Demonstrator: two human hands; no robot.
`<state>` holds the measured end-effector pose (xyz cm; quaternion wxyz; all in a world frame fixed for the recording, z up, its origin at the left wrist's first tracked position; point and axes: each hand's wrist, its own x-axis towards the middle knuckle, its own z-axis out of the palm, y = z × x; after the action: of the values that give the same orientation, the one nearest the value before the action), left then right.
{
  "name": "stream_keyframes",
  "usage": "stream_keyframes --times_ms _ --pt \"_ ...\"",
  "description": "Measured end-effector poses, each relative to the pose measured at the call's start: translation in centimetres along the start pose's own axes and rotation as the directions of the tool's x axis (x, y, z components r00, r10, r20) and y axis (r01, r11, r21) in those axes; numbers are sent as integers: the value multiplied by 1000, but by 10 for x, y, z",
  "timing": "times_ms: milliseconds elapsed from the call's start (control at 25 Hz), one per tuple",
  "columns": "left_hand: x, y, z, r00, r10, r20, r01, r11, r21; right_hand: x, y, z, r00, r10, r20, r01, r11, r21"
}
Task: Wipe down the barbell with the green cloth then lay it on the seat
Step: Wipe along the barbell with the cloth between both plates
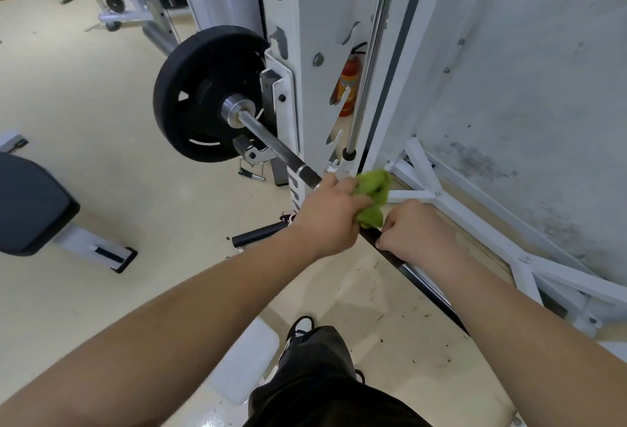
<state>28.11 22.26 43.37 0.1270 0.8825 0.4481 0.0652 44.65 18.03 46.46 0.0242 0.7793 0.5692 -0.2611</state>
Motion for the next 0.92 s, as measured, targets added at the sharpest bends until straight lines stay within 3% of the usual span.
stream_keyframes --times_ms 40,80,200,240,400,480,680,840,920 --pt "1 -5 -4 994 104 34 -104 994 -16 2 1 -2 1000 13 22 -13 1000 9" --pt "9 -19 -13 990 122 73 -121 993 -7 3 4 -4 999 27 38 -28 999 31" --pt "36 -55 -28 999 -8 -35 13 989 145 -3 13 -2 997 66 32 -70 984 162" --pt "39 -52 -22 998 -42 -54 48 994 103 -7 16 1 997 76 17 -78 976 205" --pt "7 4 17 978 209 -10 -209 974 -89 -23 40 8 999 32 -24 -20 924 381" --pt "5 6 18 965 260 22 -256 960 -117 -31 66 2 998 55 -44 -29 885 464" --pt "-3 49 35 992 47 -117 -56 995 -82 -74 123 -3 994 62 -87 -17 895 445" --pt "-43 112 49 934 357 -18 -355 920 -165 -113 157 7 989 19 -147 44 909 414" --pt "-35 110 48 943 332 -18 -331 934 -132 -131 181 9 981 32 -189 46 916 398"
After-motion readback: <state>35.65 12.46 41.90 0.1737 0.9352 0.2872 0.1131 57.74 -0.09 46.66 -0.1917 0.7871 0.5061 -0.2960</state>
